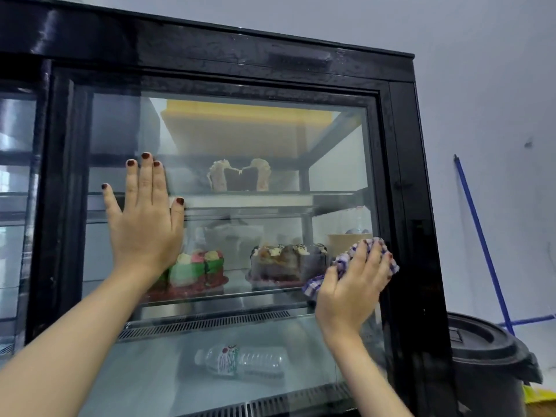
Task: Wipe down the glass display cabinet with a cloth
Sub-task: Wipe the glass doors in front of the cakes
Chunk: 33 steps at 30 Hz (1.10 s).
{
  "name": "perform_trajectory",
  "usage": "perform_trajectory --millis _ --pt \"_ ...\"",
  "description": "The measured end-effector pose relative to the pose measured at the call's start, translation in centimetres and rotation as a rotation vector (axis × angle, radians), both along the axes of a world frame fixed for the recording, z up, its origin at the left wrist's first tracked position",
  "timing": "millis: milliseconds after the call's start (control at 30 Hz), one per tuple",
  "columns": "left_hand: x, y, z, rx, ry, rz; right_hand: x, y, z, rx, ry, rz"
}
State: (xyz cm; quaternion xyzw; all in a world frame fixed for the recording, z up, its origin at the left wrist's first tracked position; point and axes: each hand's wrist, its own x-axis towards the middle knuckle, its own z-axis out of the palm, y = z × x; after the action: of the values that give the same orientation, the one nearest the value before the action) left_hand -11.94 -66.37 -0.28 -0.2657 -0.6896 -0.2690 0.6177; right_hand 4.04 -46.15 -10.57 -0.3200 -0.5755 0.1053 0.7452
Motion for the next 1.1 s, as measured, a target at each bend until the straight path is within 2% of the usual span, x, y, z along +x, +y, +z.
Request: perform_trajectory --millis 167,267,400,567,633,700,767,867,967,1100 --pt "0.1 -0.1 0.1 -0.011 -0.010 0.001 -4.9 -7.7 -6.1 0.161 -0.235 0.014" --pt "0.2 -0.3 0.0 -0.021 -0.017 0.001 -5.4 -8.4 -5.2 0.124 -0.184 0.071" --pt "0.3 -0.2 -0.2 -0.027 -0.015 0.000 -4.1 -6.4 5.5 0.125 -0.050 0.032" --pt "0.1 -0.3 -0.1 -0.021 -0.007 -0.017 -3.0 -3.7 21.7 0.507 -0.308 -0.035" --pt "0.0 -0.3 -0.1 -0.019 0.000 -0.023 -2.1 -2.4 25.6 0.562 -0.328 -0.049" --pt "-0.1 -0.2 -0.1 -0.016 0.008 -0.032 -1.1 -0.9 26.6 0.532 -0.277 -0.061" --pt "-0.2 -0.2 -0.1 -0.013 0.010 -0.039 -0.6 -0.2 24.9 0.522 -0.248 -0.043" --pt "-0.2 -0.1 -0.2 -0.016 0.002 -0.023 0.0 0.2 17.7 0.727 -0.371 -0.002" --pt "0.0 -0.2 -0.1 -0.025 -0.009 -0.019 1.5 1.7 7.1 0.955 -0.618 0.014" --pt "0.2 -0.2 0.0 -0.027 -0.027 -0.025 4.7 5.6 -5.8 1.313 -1.130 -0.113"
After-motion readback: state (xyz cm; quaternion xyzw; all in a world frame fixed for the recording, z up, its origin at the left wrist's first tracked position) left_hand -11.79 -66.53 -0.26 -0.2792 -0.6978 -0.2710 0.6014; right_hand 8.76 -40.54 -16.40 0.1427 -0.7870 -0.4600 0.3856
